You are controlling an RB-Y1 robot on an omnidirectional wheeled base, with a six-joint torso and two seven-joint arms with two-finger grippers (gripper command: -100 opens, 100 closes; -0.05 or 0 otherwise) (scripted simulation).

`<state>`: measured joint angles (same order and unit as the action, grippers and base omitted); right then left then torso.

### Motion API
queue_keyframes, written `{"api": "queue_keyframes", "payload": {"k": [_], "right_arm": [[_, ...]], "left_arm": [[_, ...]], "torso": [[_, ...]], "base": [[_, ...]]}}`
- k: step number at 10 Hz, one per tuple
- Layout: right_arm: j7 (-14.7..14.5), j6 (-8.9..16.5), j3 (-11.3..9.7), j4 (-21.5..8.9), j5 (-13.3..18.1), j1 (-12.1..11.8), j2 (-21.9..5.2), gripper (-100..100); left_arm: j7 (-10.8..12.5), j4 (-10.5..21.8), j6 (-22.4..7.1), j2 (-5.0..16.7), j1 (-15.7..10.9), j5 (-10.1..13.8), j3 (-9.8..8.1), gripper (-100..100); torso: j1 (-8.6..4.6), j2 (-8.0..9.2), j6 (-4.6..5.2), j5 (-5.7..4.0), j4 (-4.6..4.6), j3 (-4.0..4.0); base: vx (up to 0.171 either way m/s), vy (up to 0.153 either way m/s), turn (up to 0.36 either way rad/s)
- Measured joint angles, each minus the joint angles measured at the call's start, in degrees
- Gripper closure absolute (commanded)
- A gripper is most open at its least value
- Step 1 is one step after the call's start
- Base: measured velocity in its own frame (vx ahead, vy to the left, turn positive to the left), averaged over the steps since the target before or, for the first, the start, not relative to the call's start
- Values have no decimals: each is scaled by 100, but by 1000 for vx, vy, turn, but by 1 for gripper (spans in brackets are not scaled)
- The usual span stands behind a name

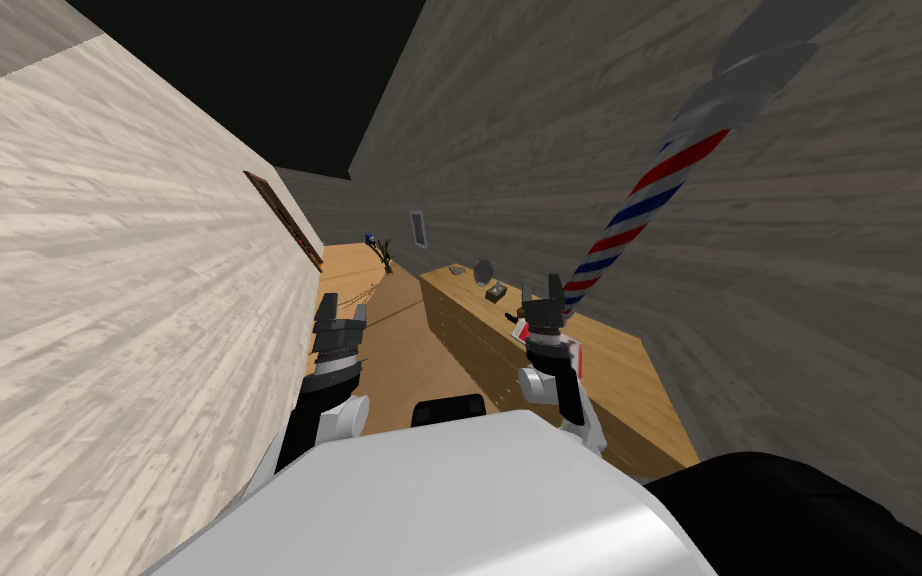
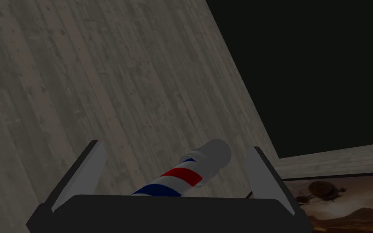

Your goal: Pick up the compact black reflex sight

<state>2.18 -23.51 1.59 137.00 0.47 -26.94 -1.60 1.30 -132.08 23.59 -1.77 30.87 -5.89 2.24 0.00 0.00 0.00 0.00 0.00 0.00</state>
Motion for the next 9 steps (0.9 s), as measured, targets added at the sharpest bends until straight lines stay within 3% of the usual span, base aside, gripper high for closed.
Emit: {"api": "queue_keyframes", "payload": {"k": [9], "right_arm": [[6, -504, 96, -604, 264, 794, -1400, -100]], "left_arm": [[0, 0, 0, 0, 1, 0, 0, 0]], "torso": [[4, -24, 0, 1, -6, -14]], "base": [[63, 22, -33]]}}
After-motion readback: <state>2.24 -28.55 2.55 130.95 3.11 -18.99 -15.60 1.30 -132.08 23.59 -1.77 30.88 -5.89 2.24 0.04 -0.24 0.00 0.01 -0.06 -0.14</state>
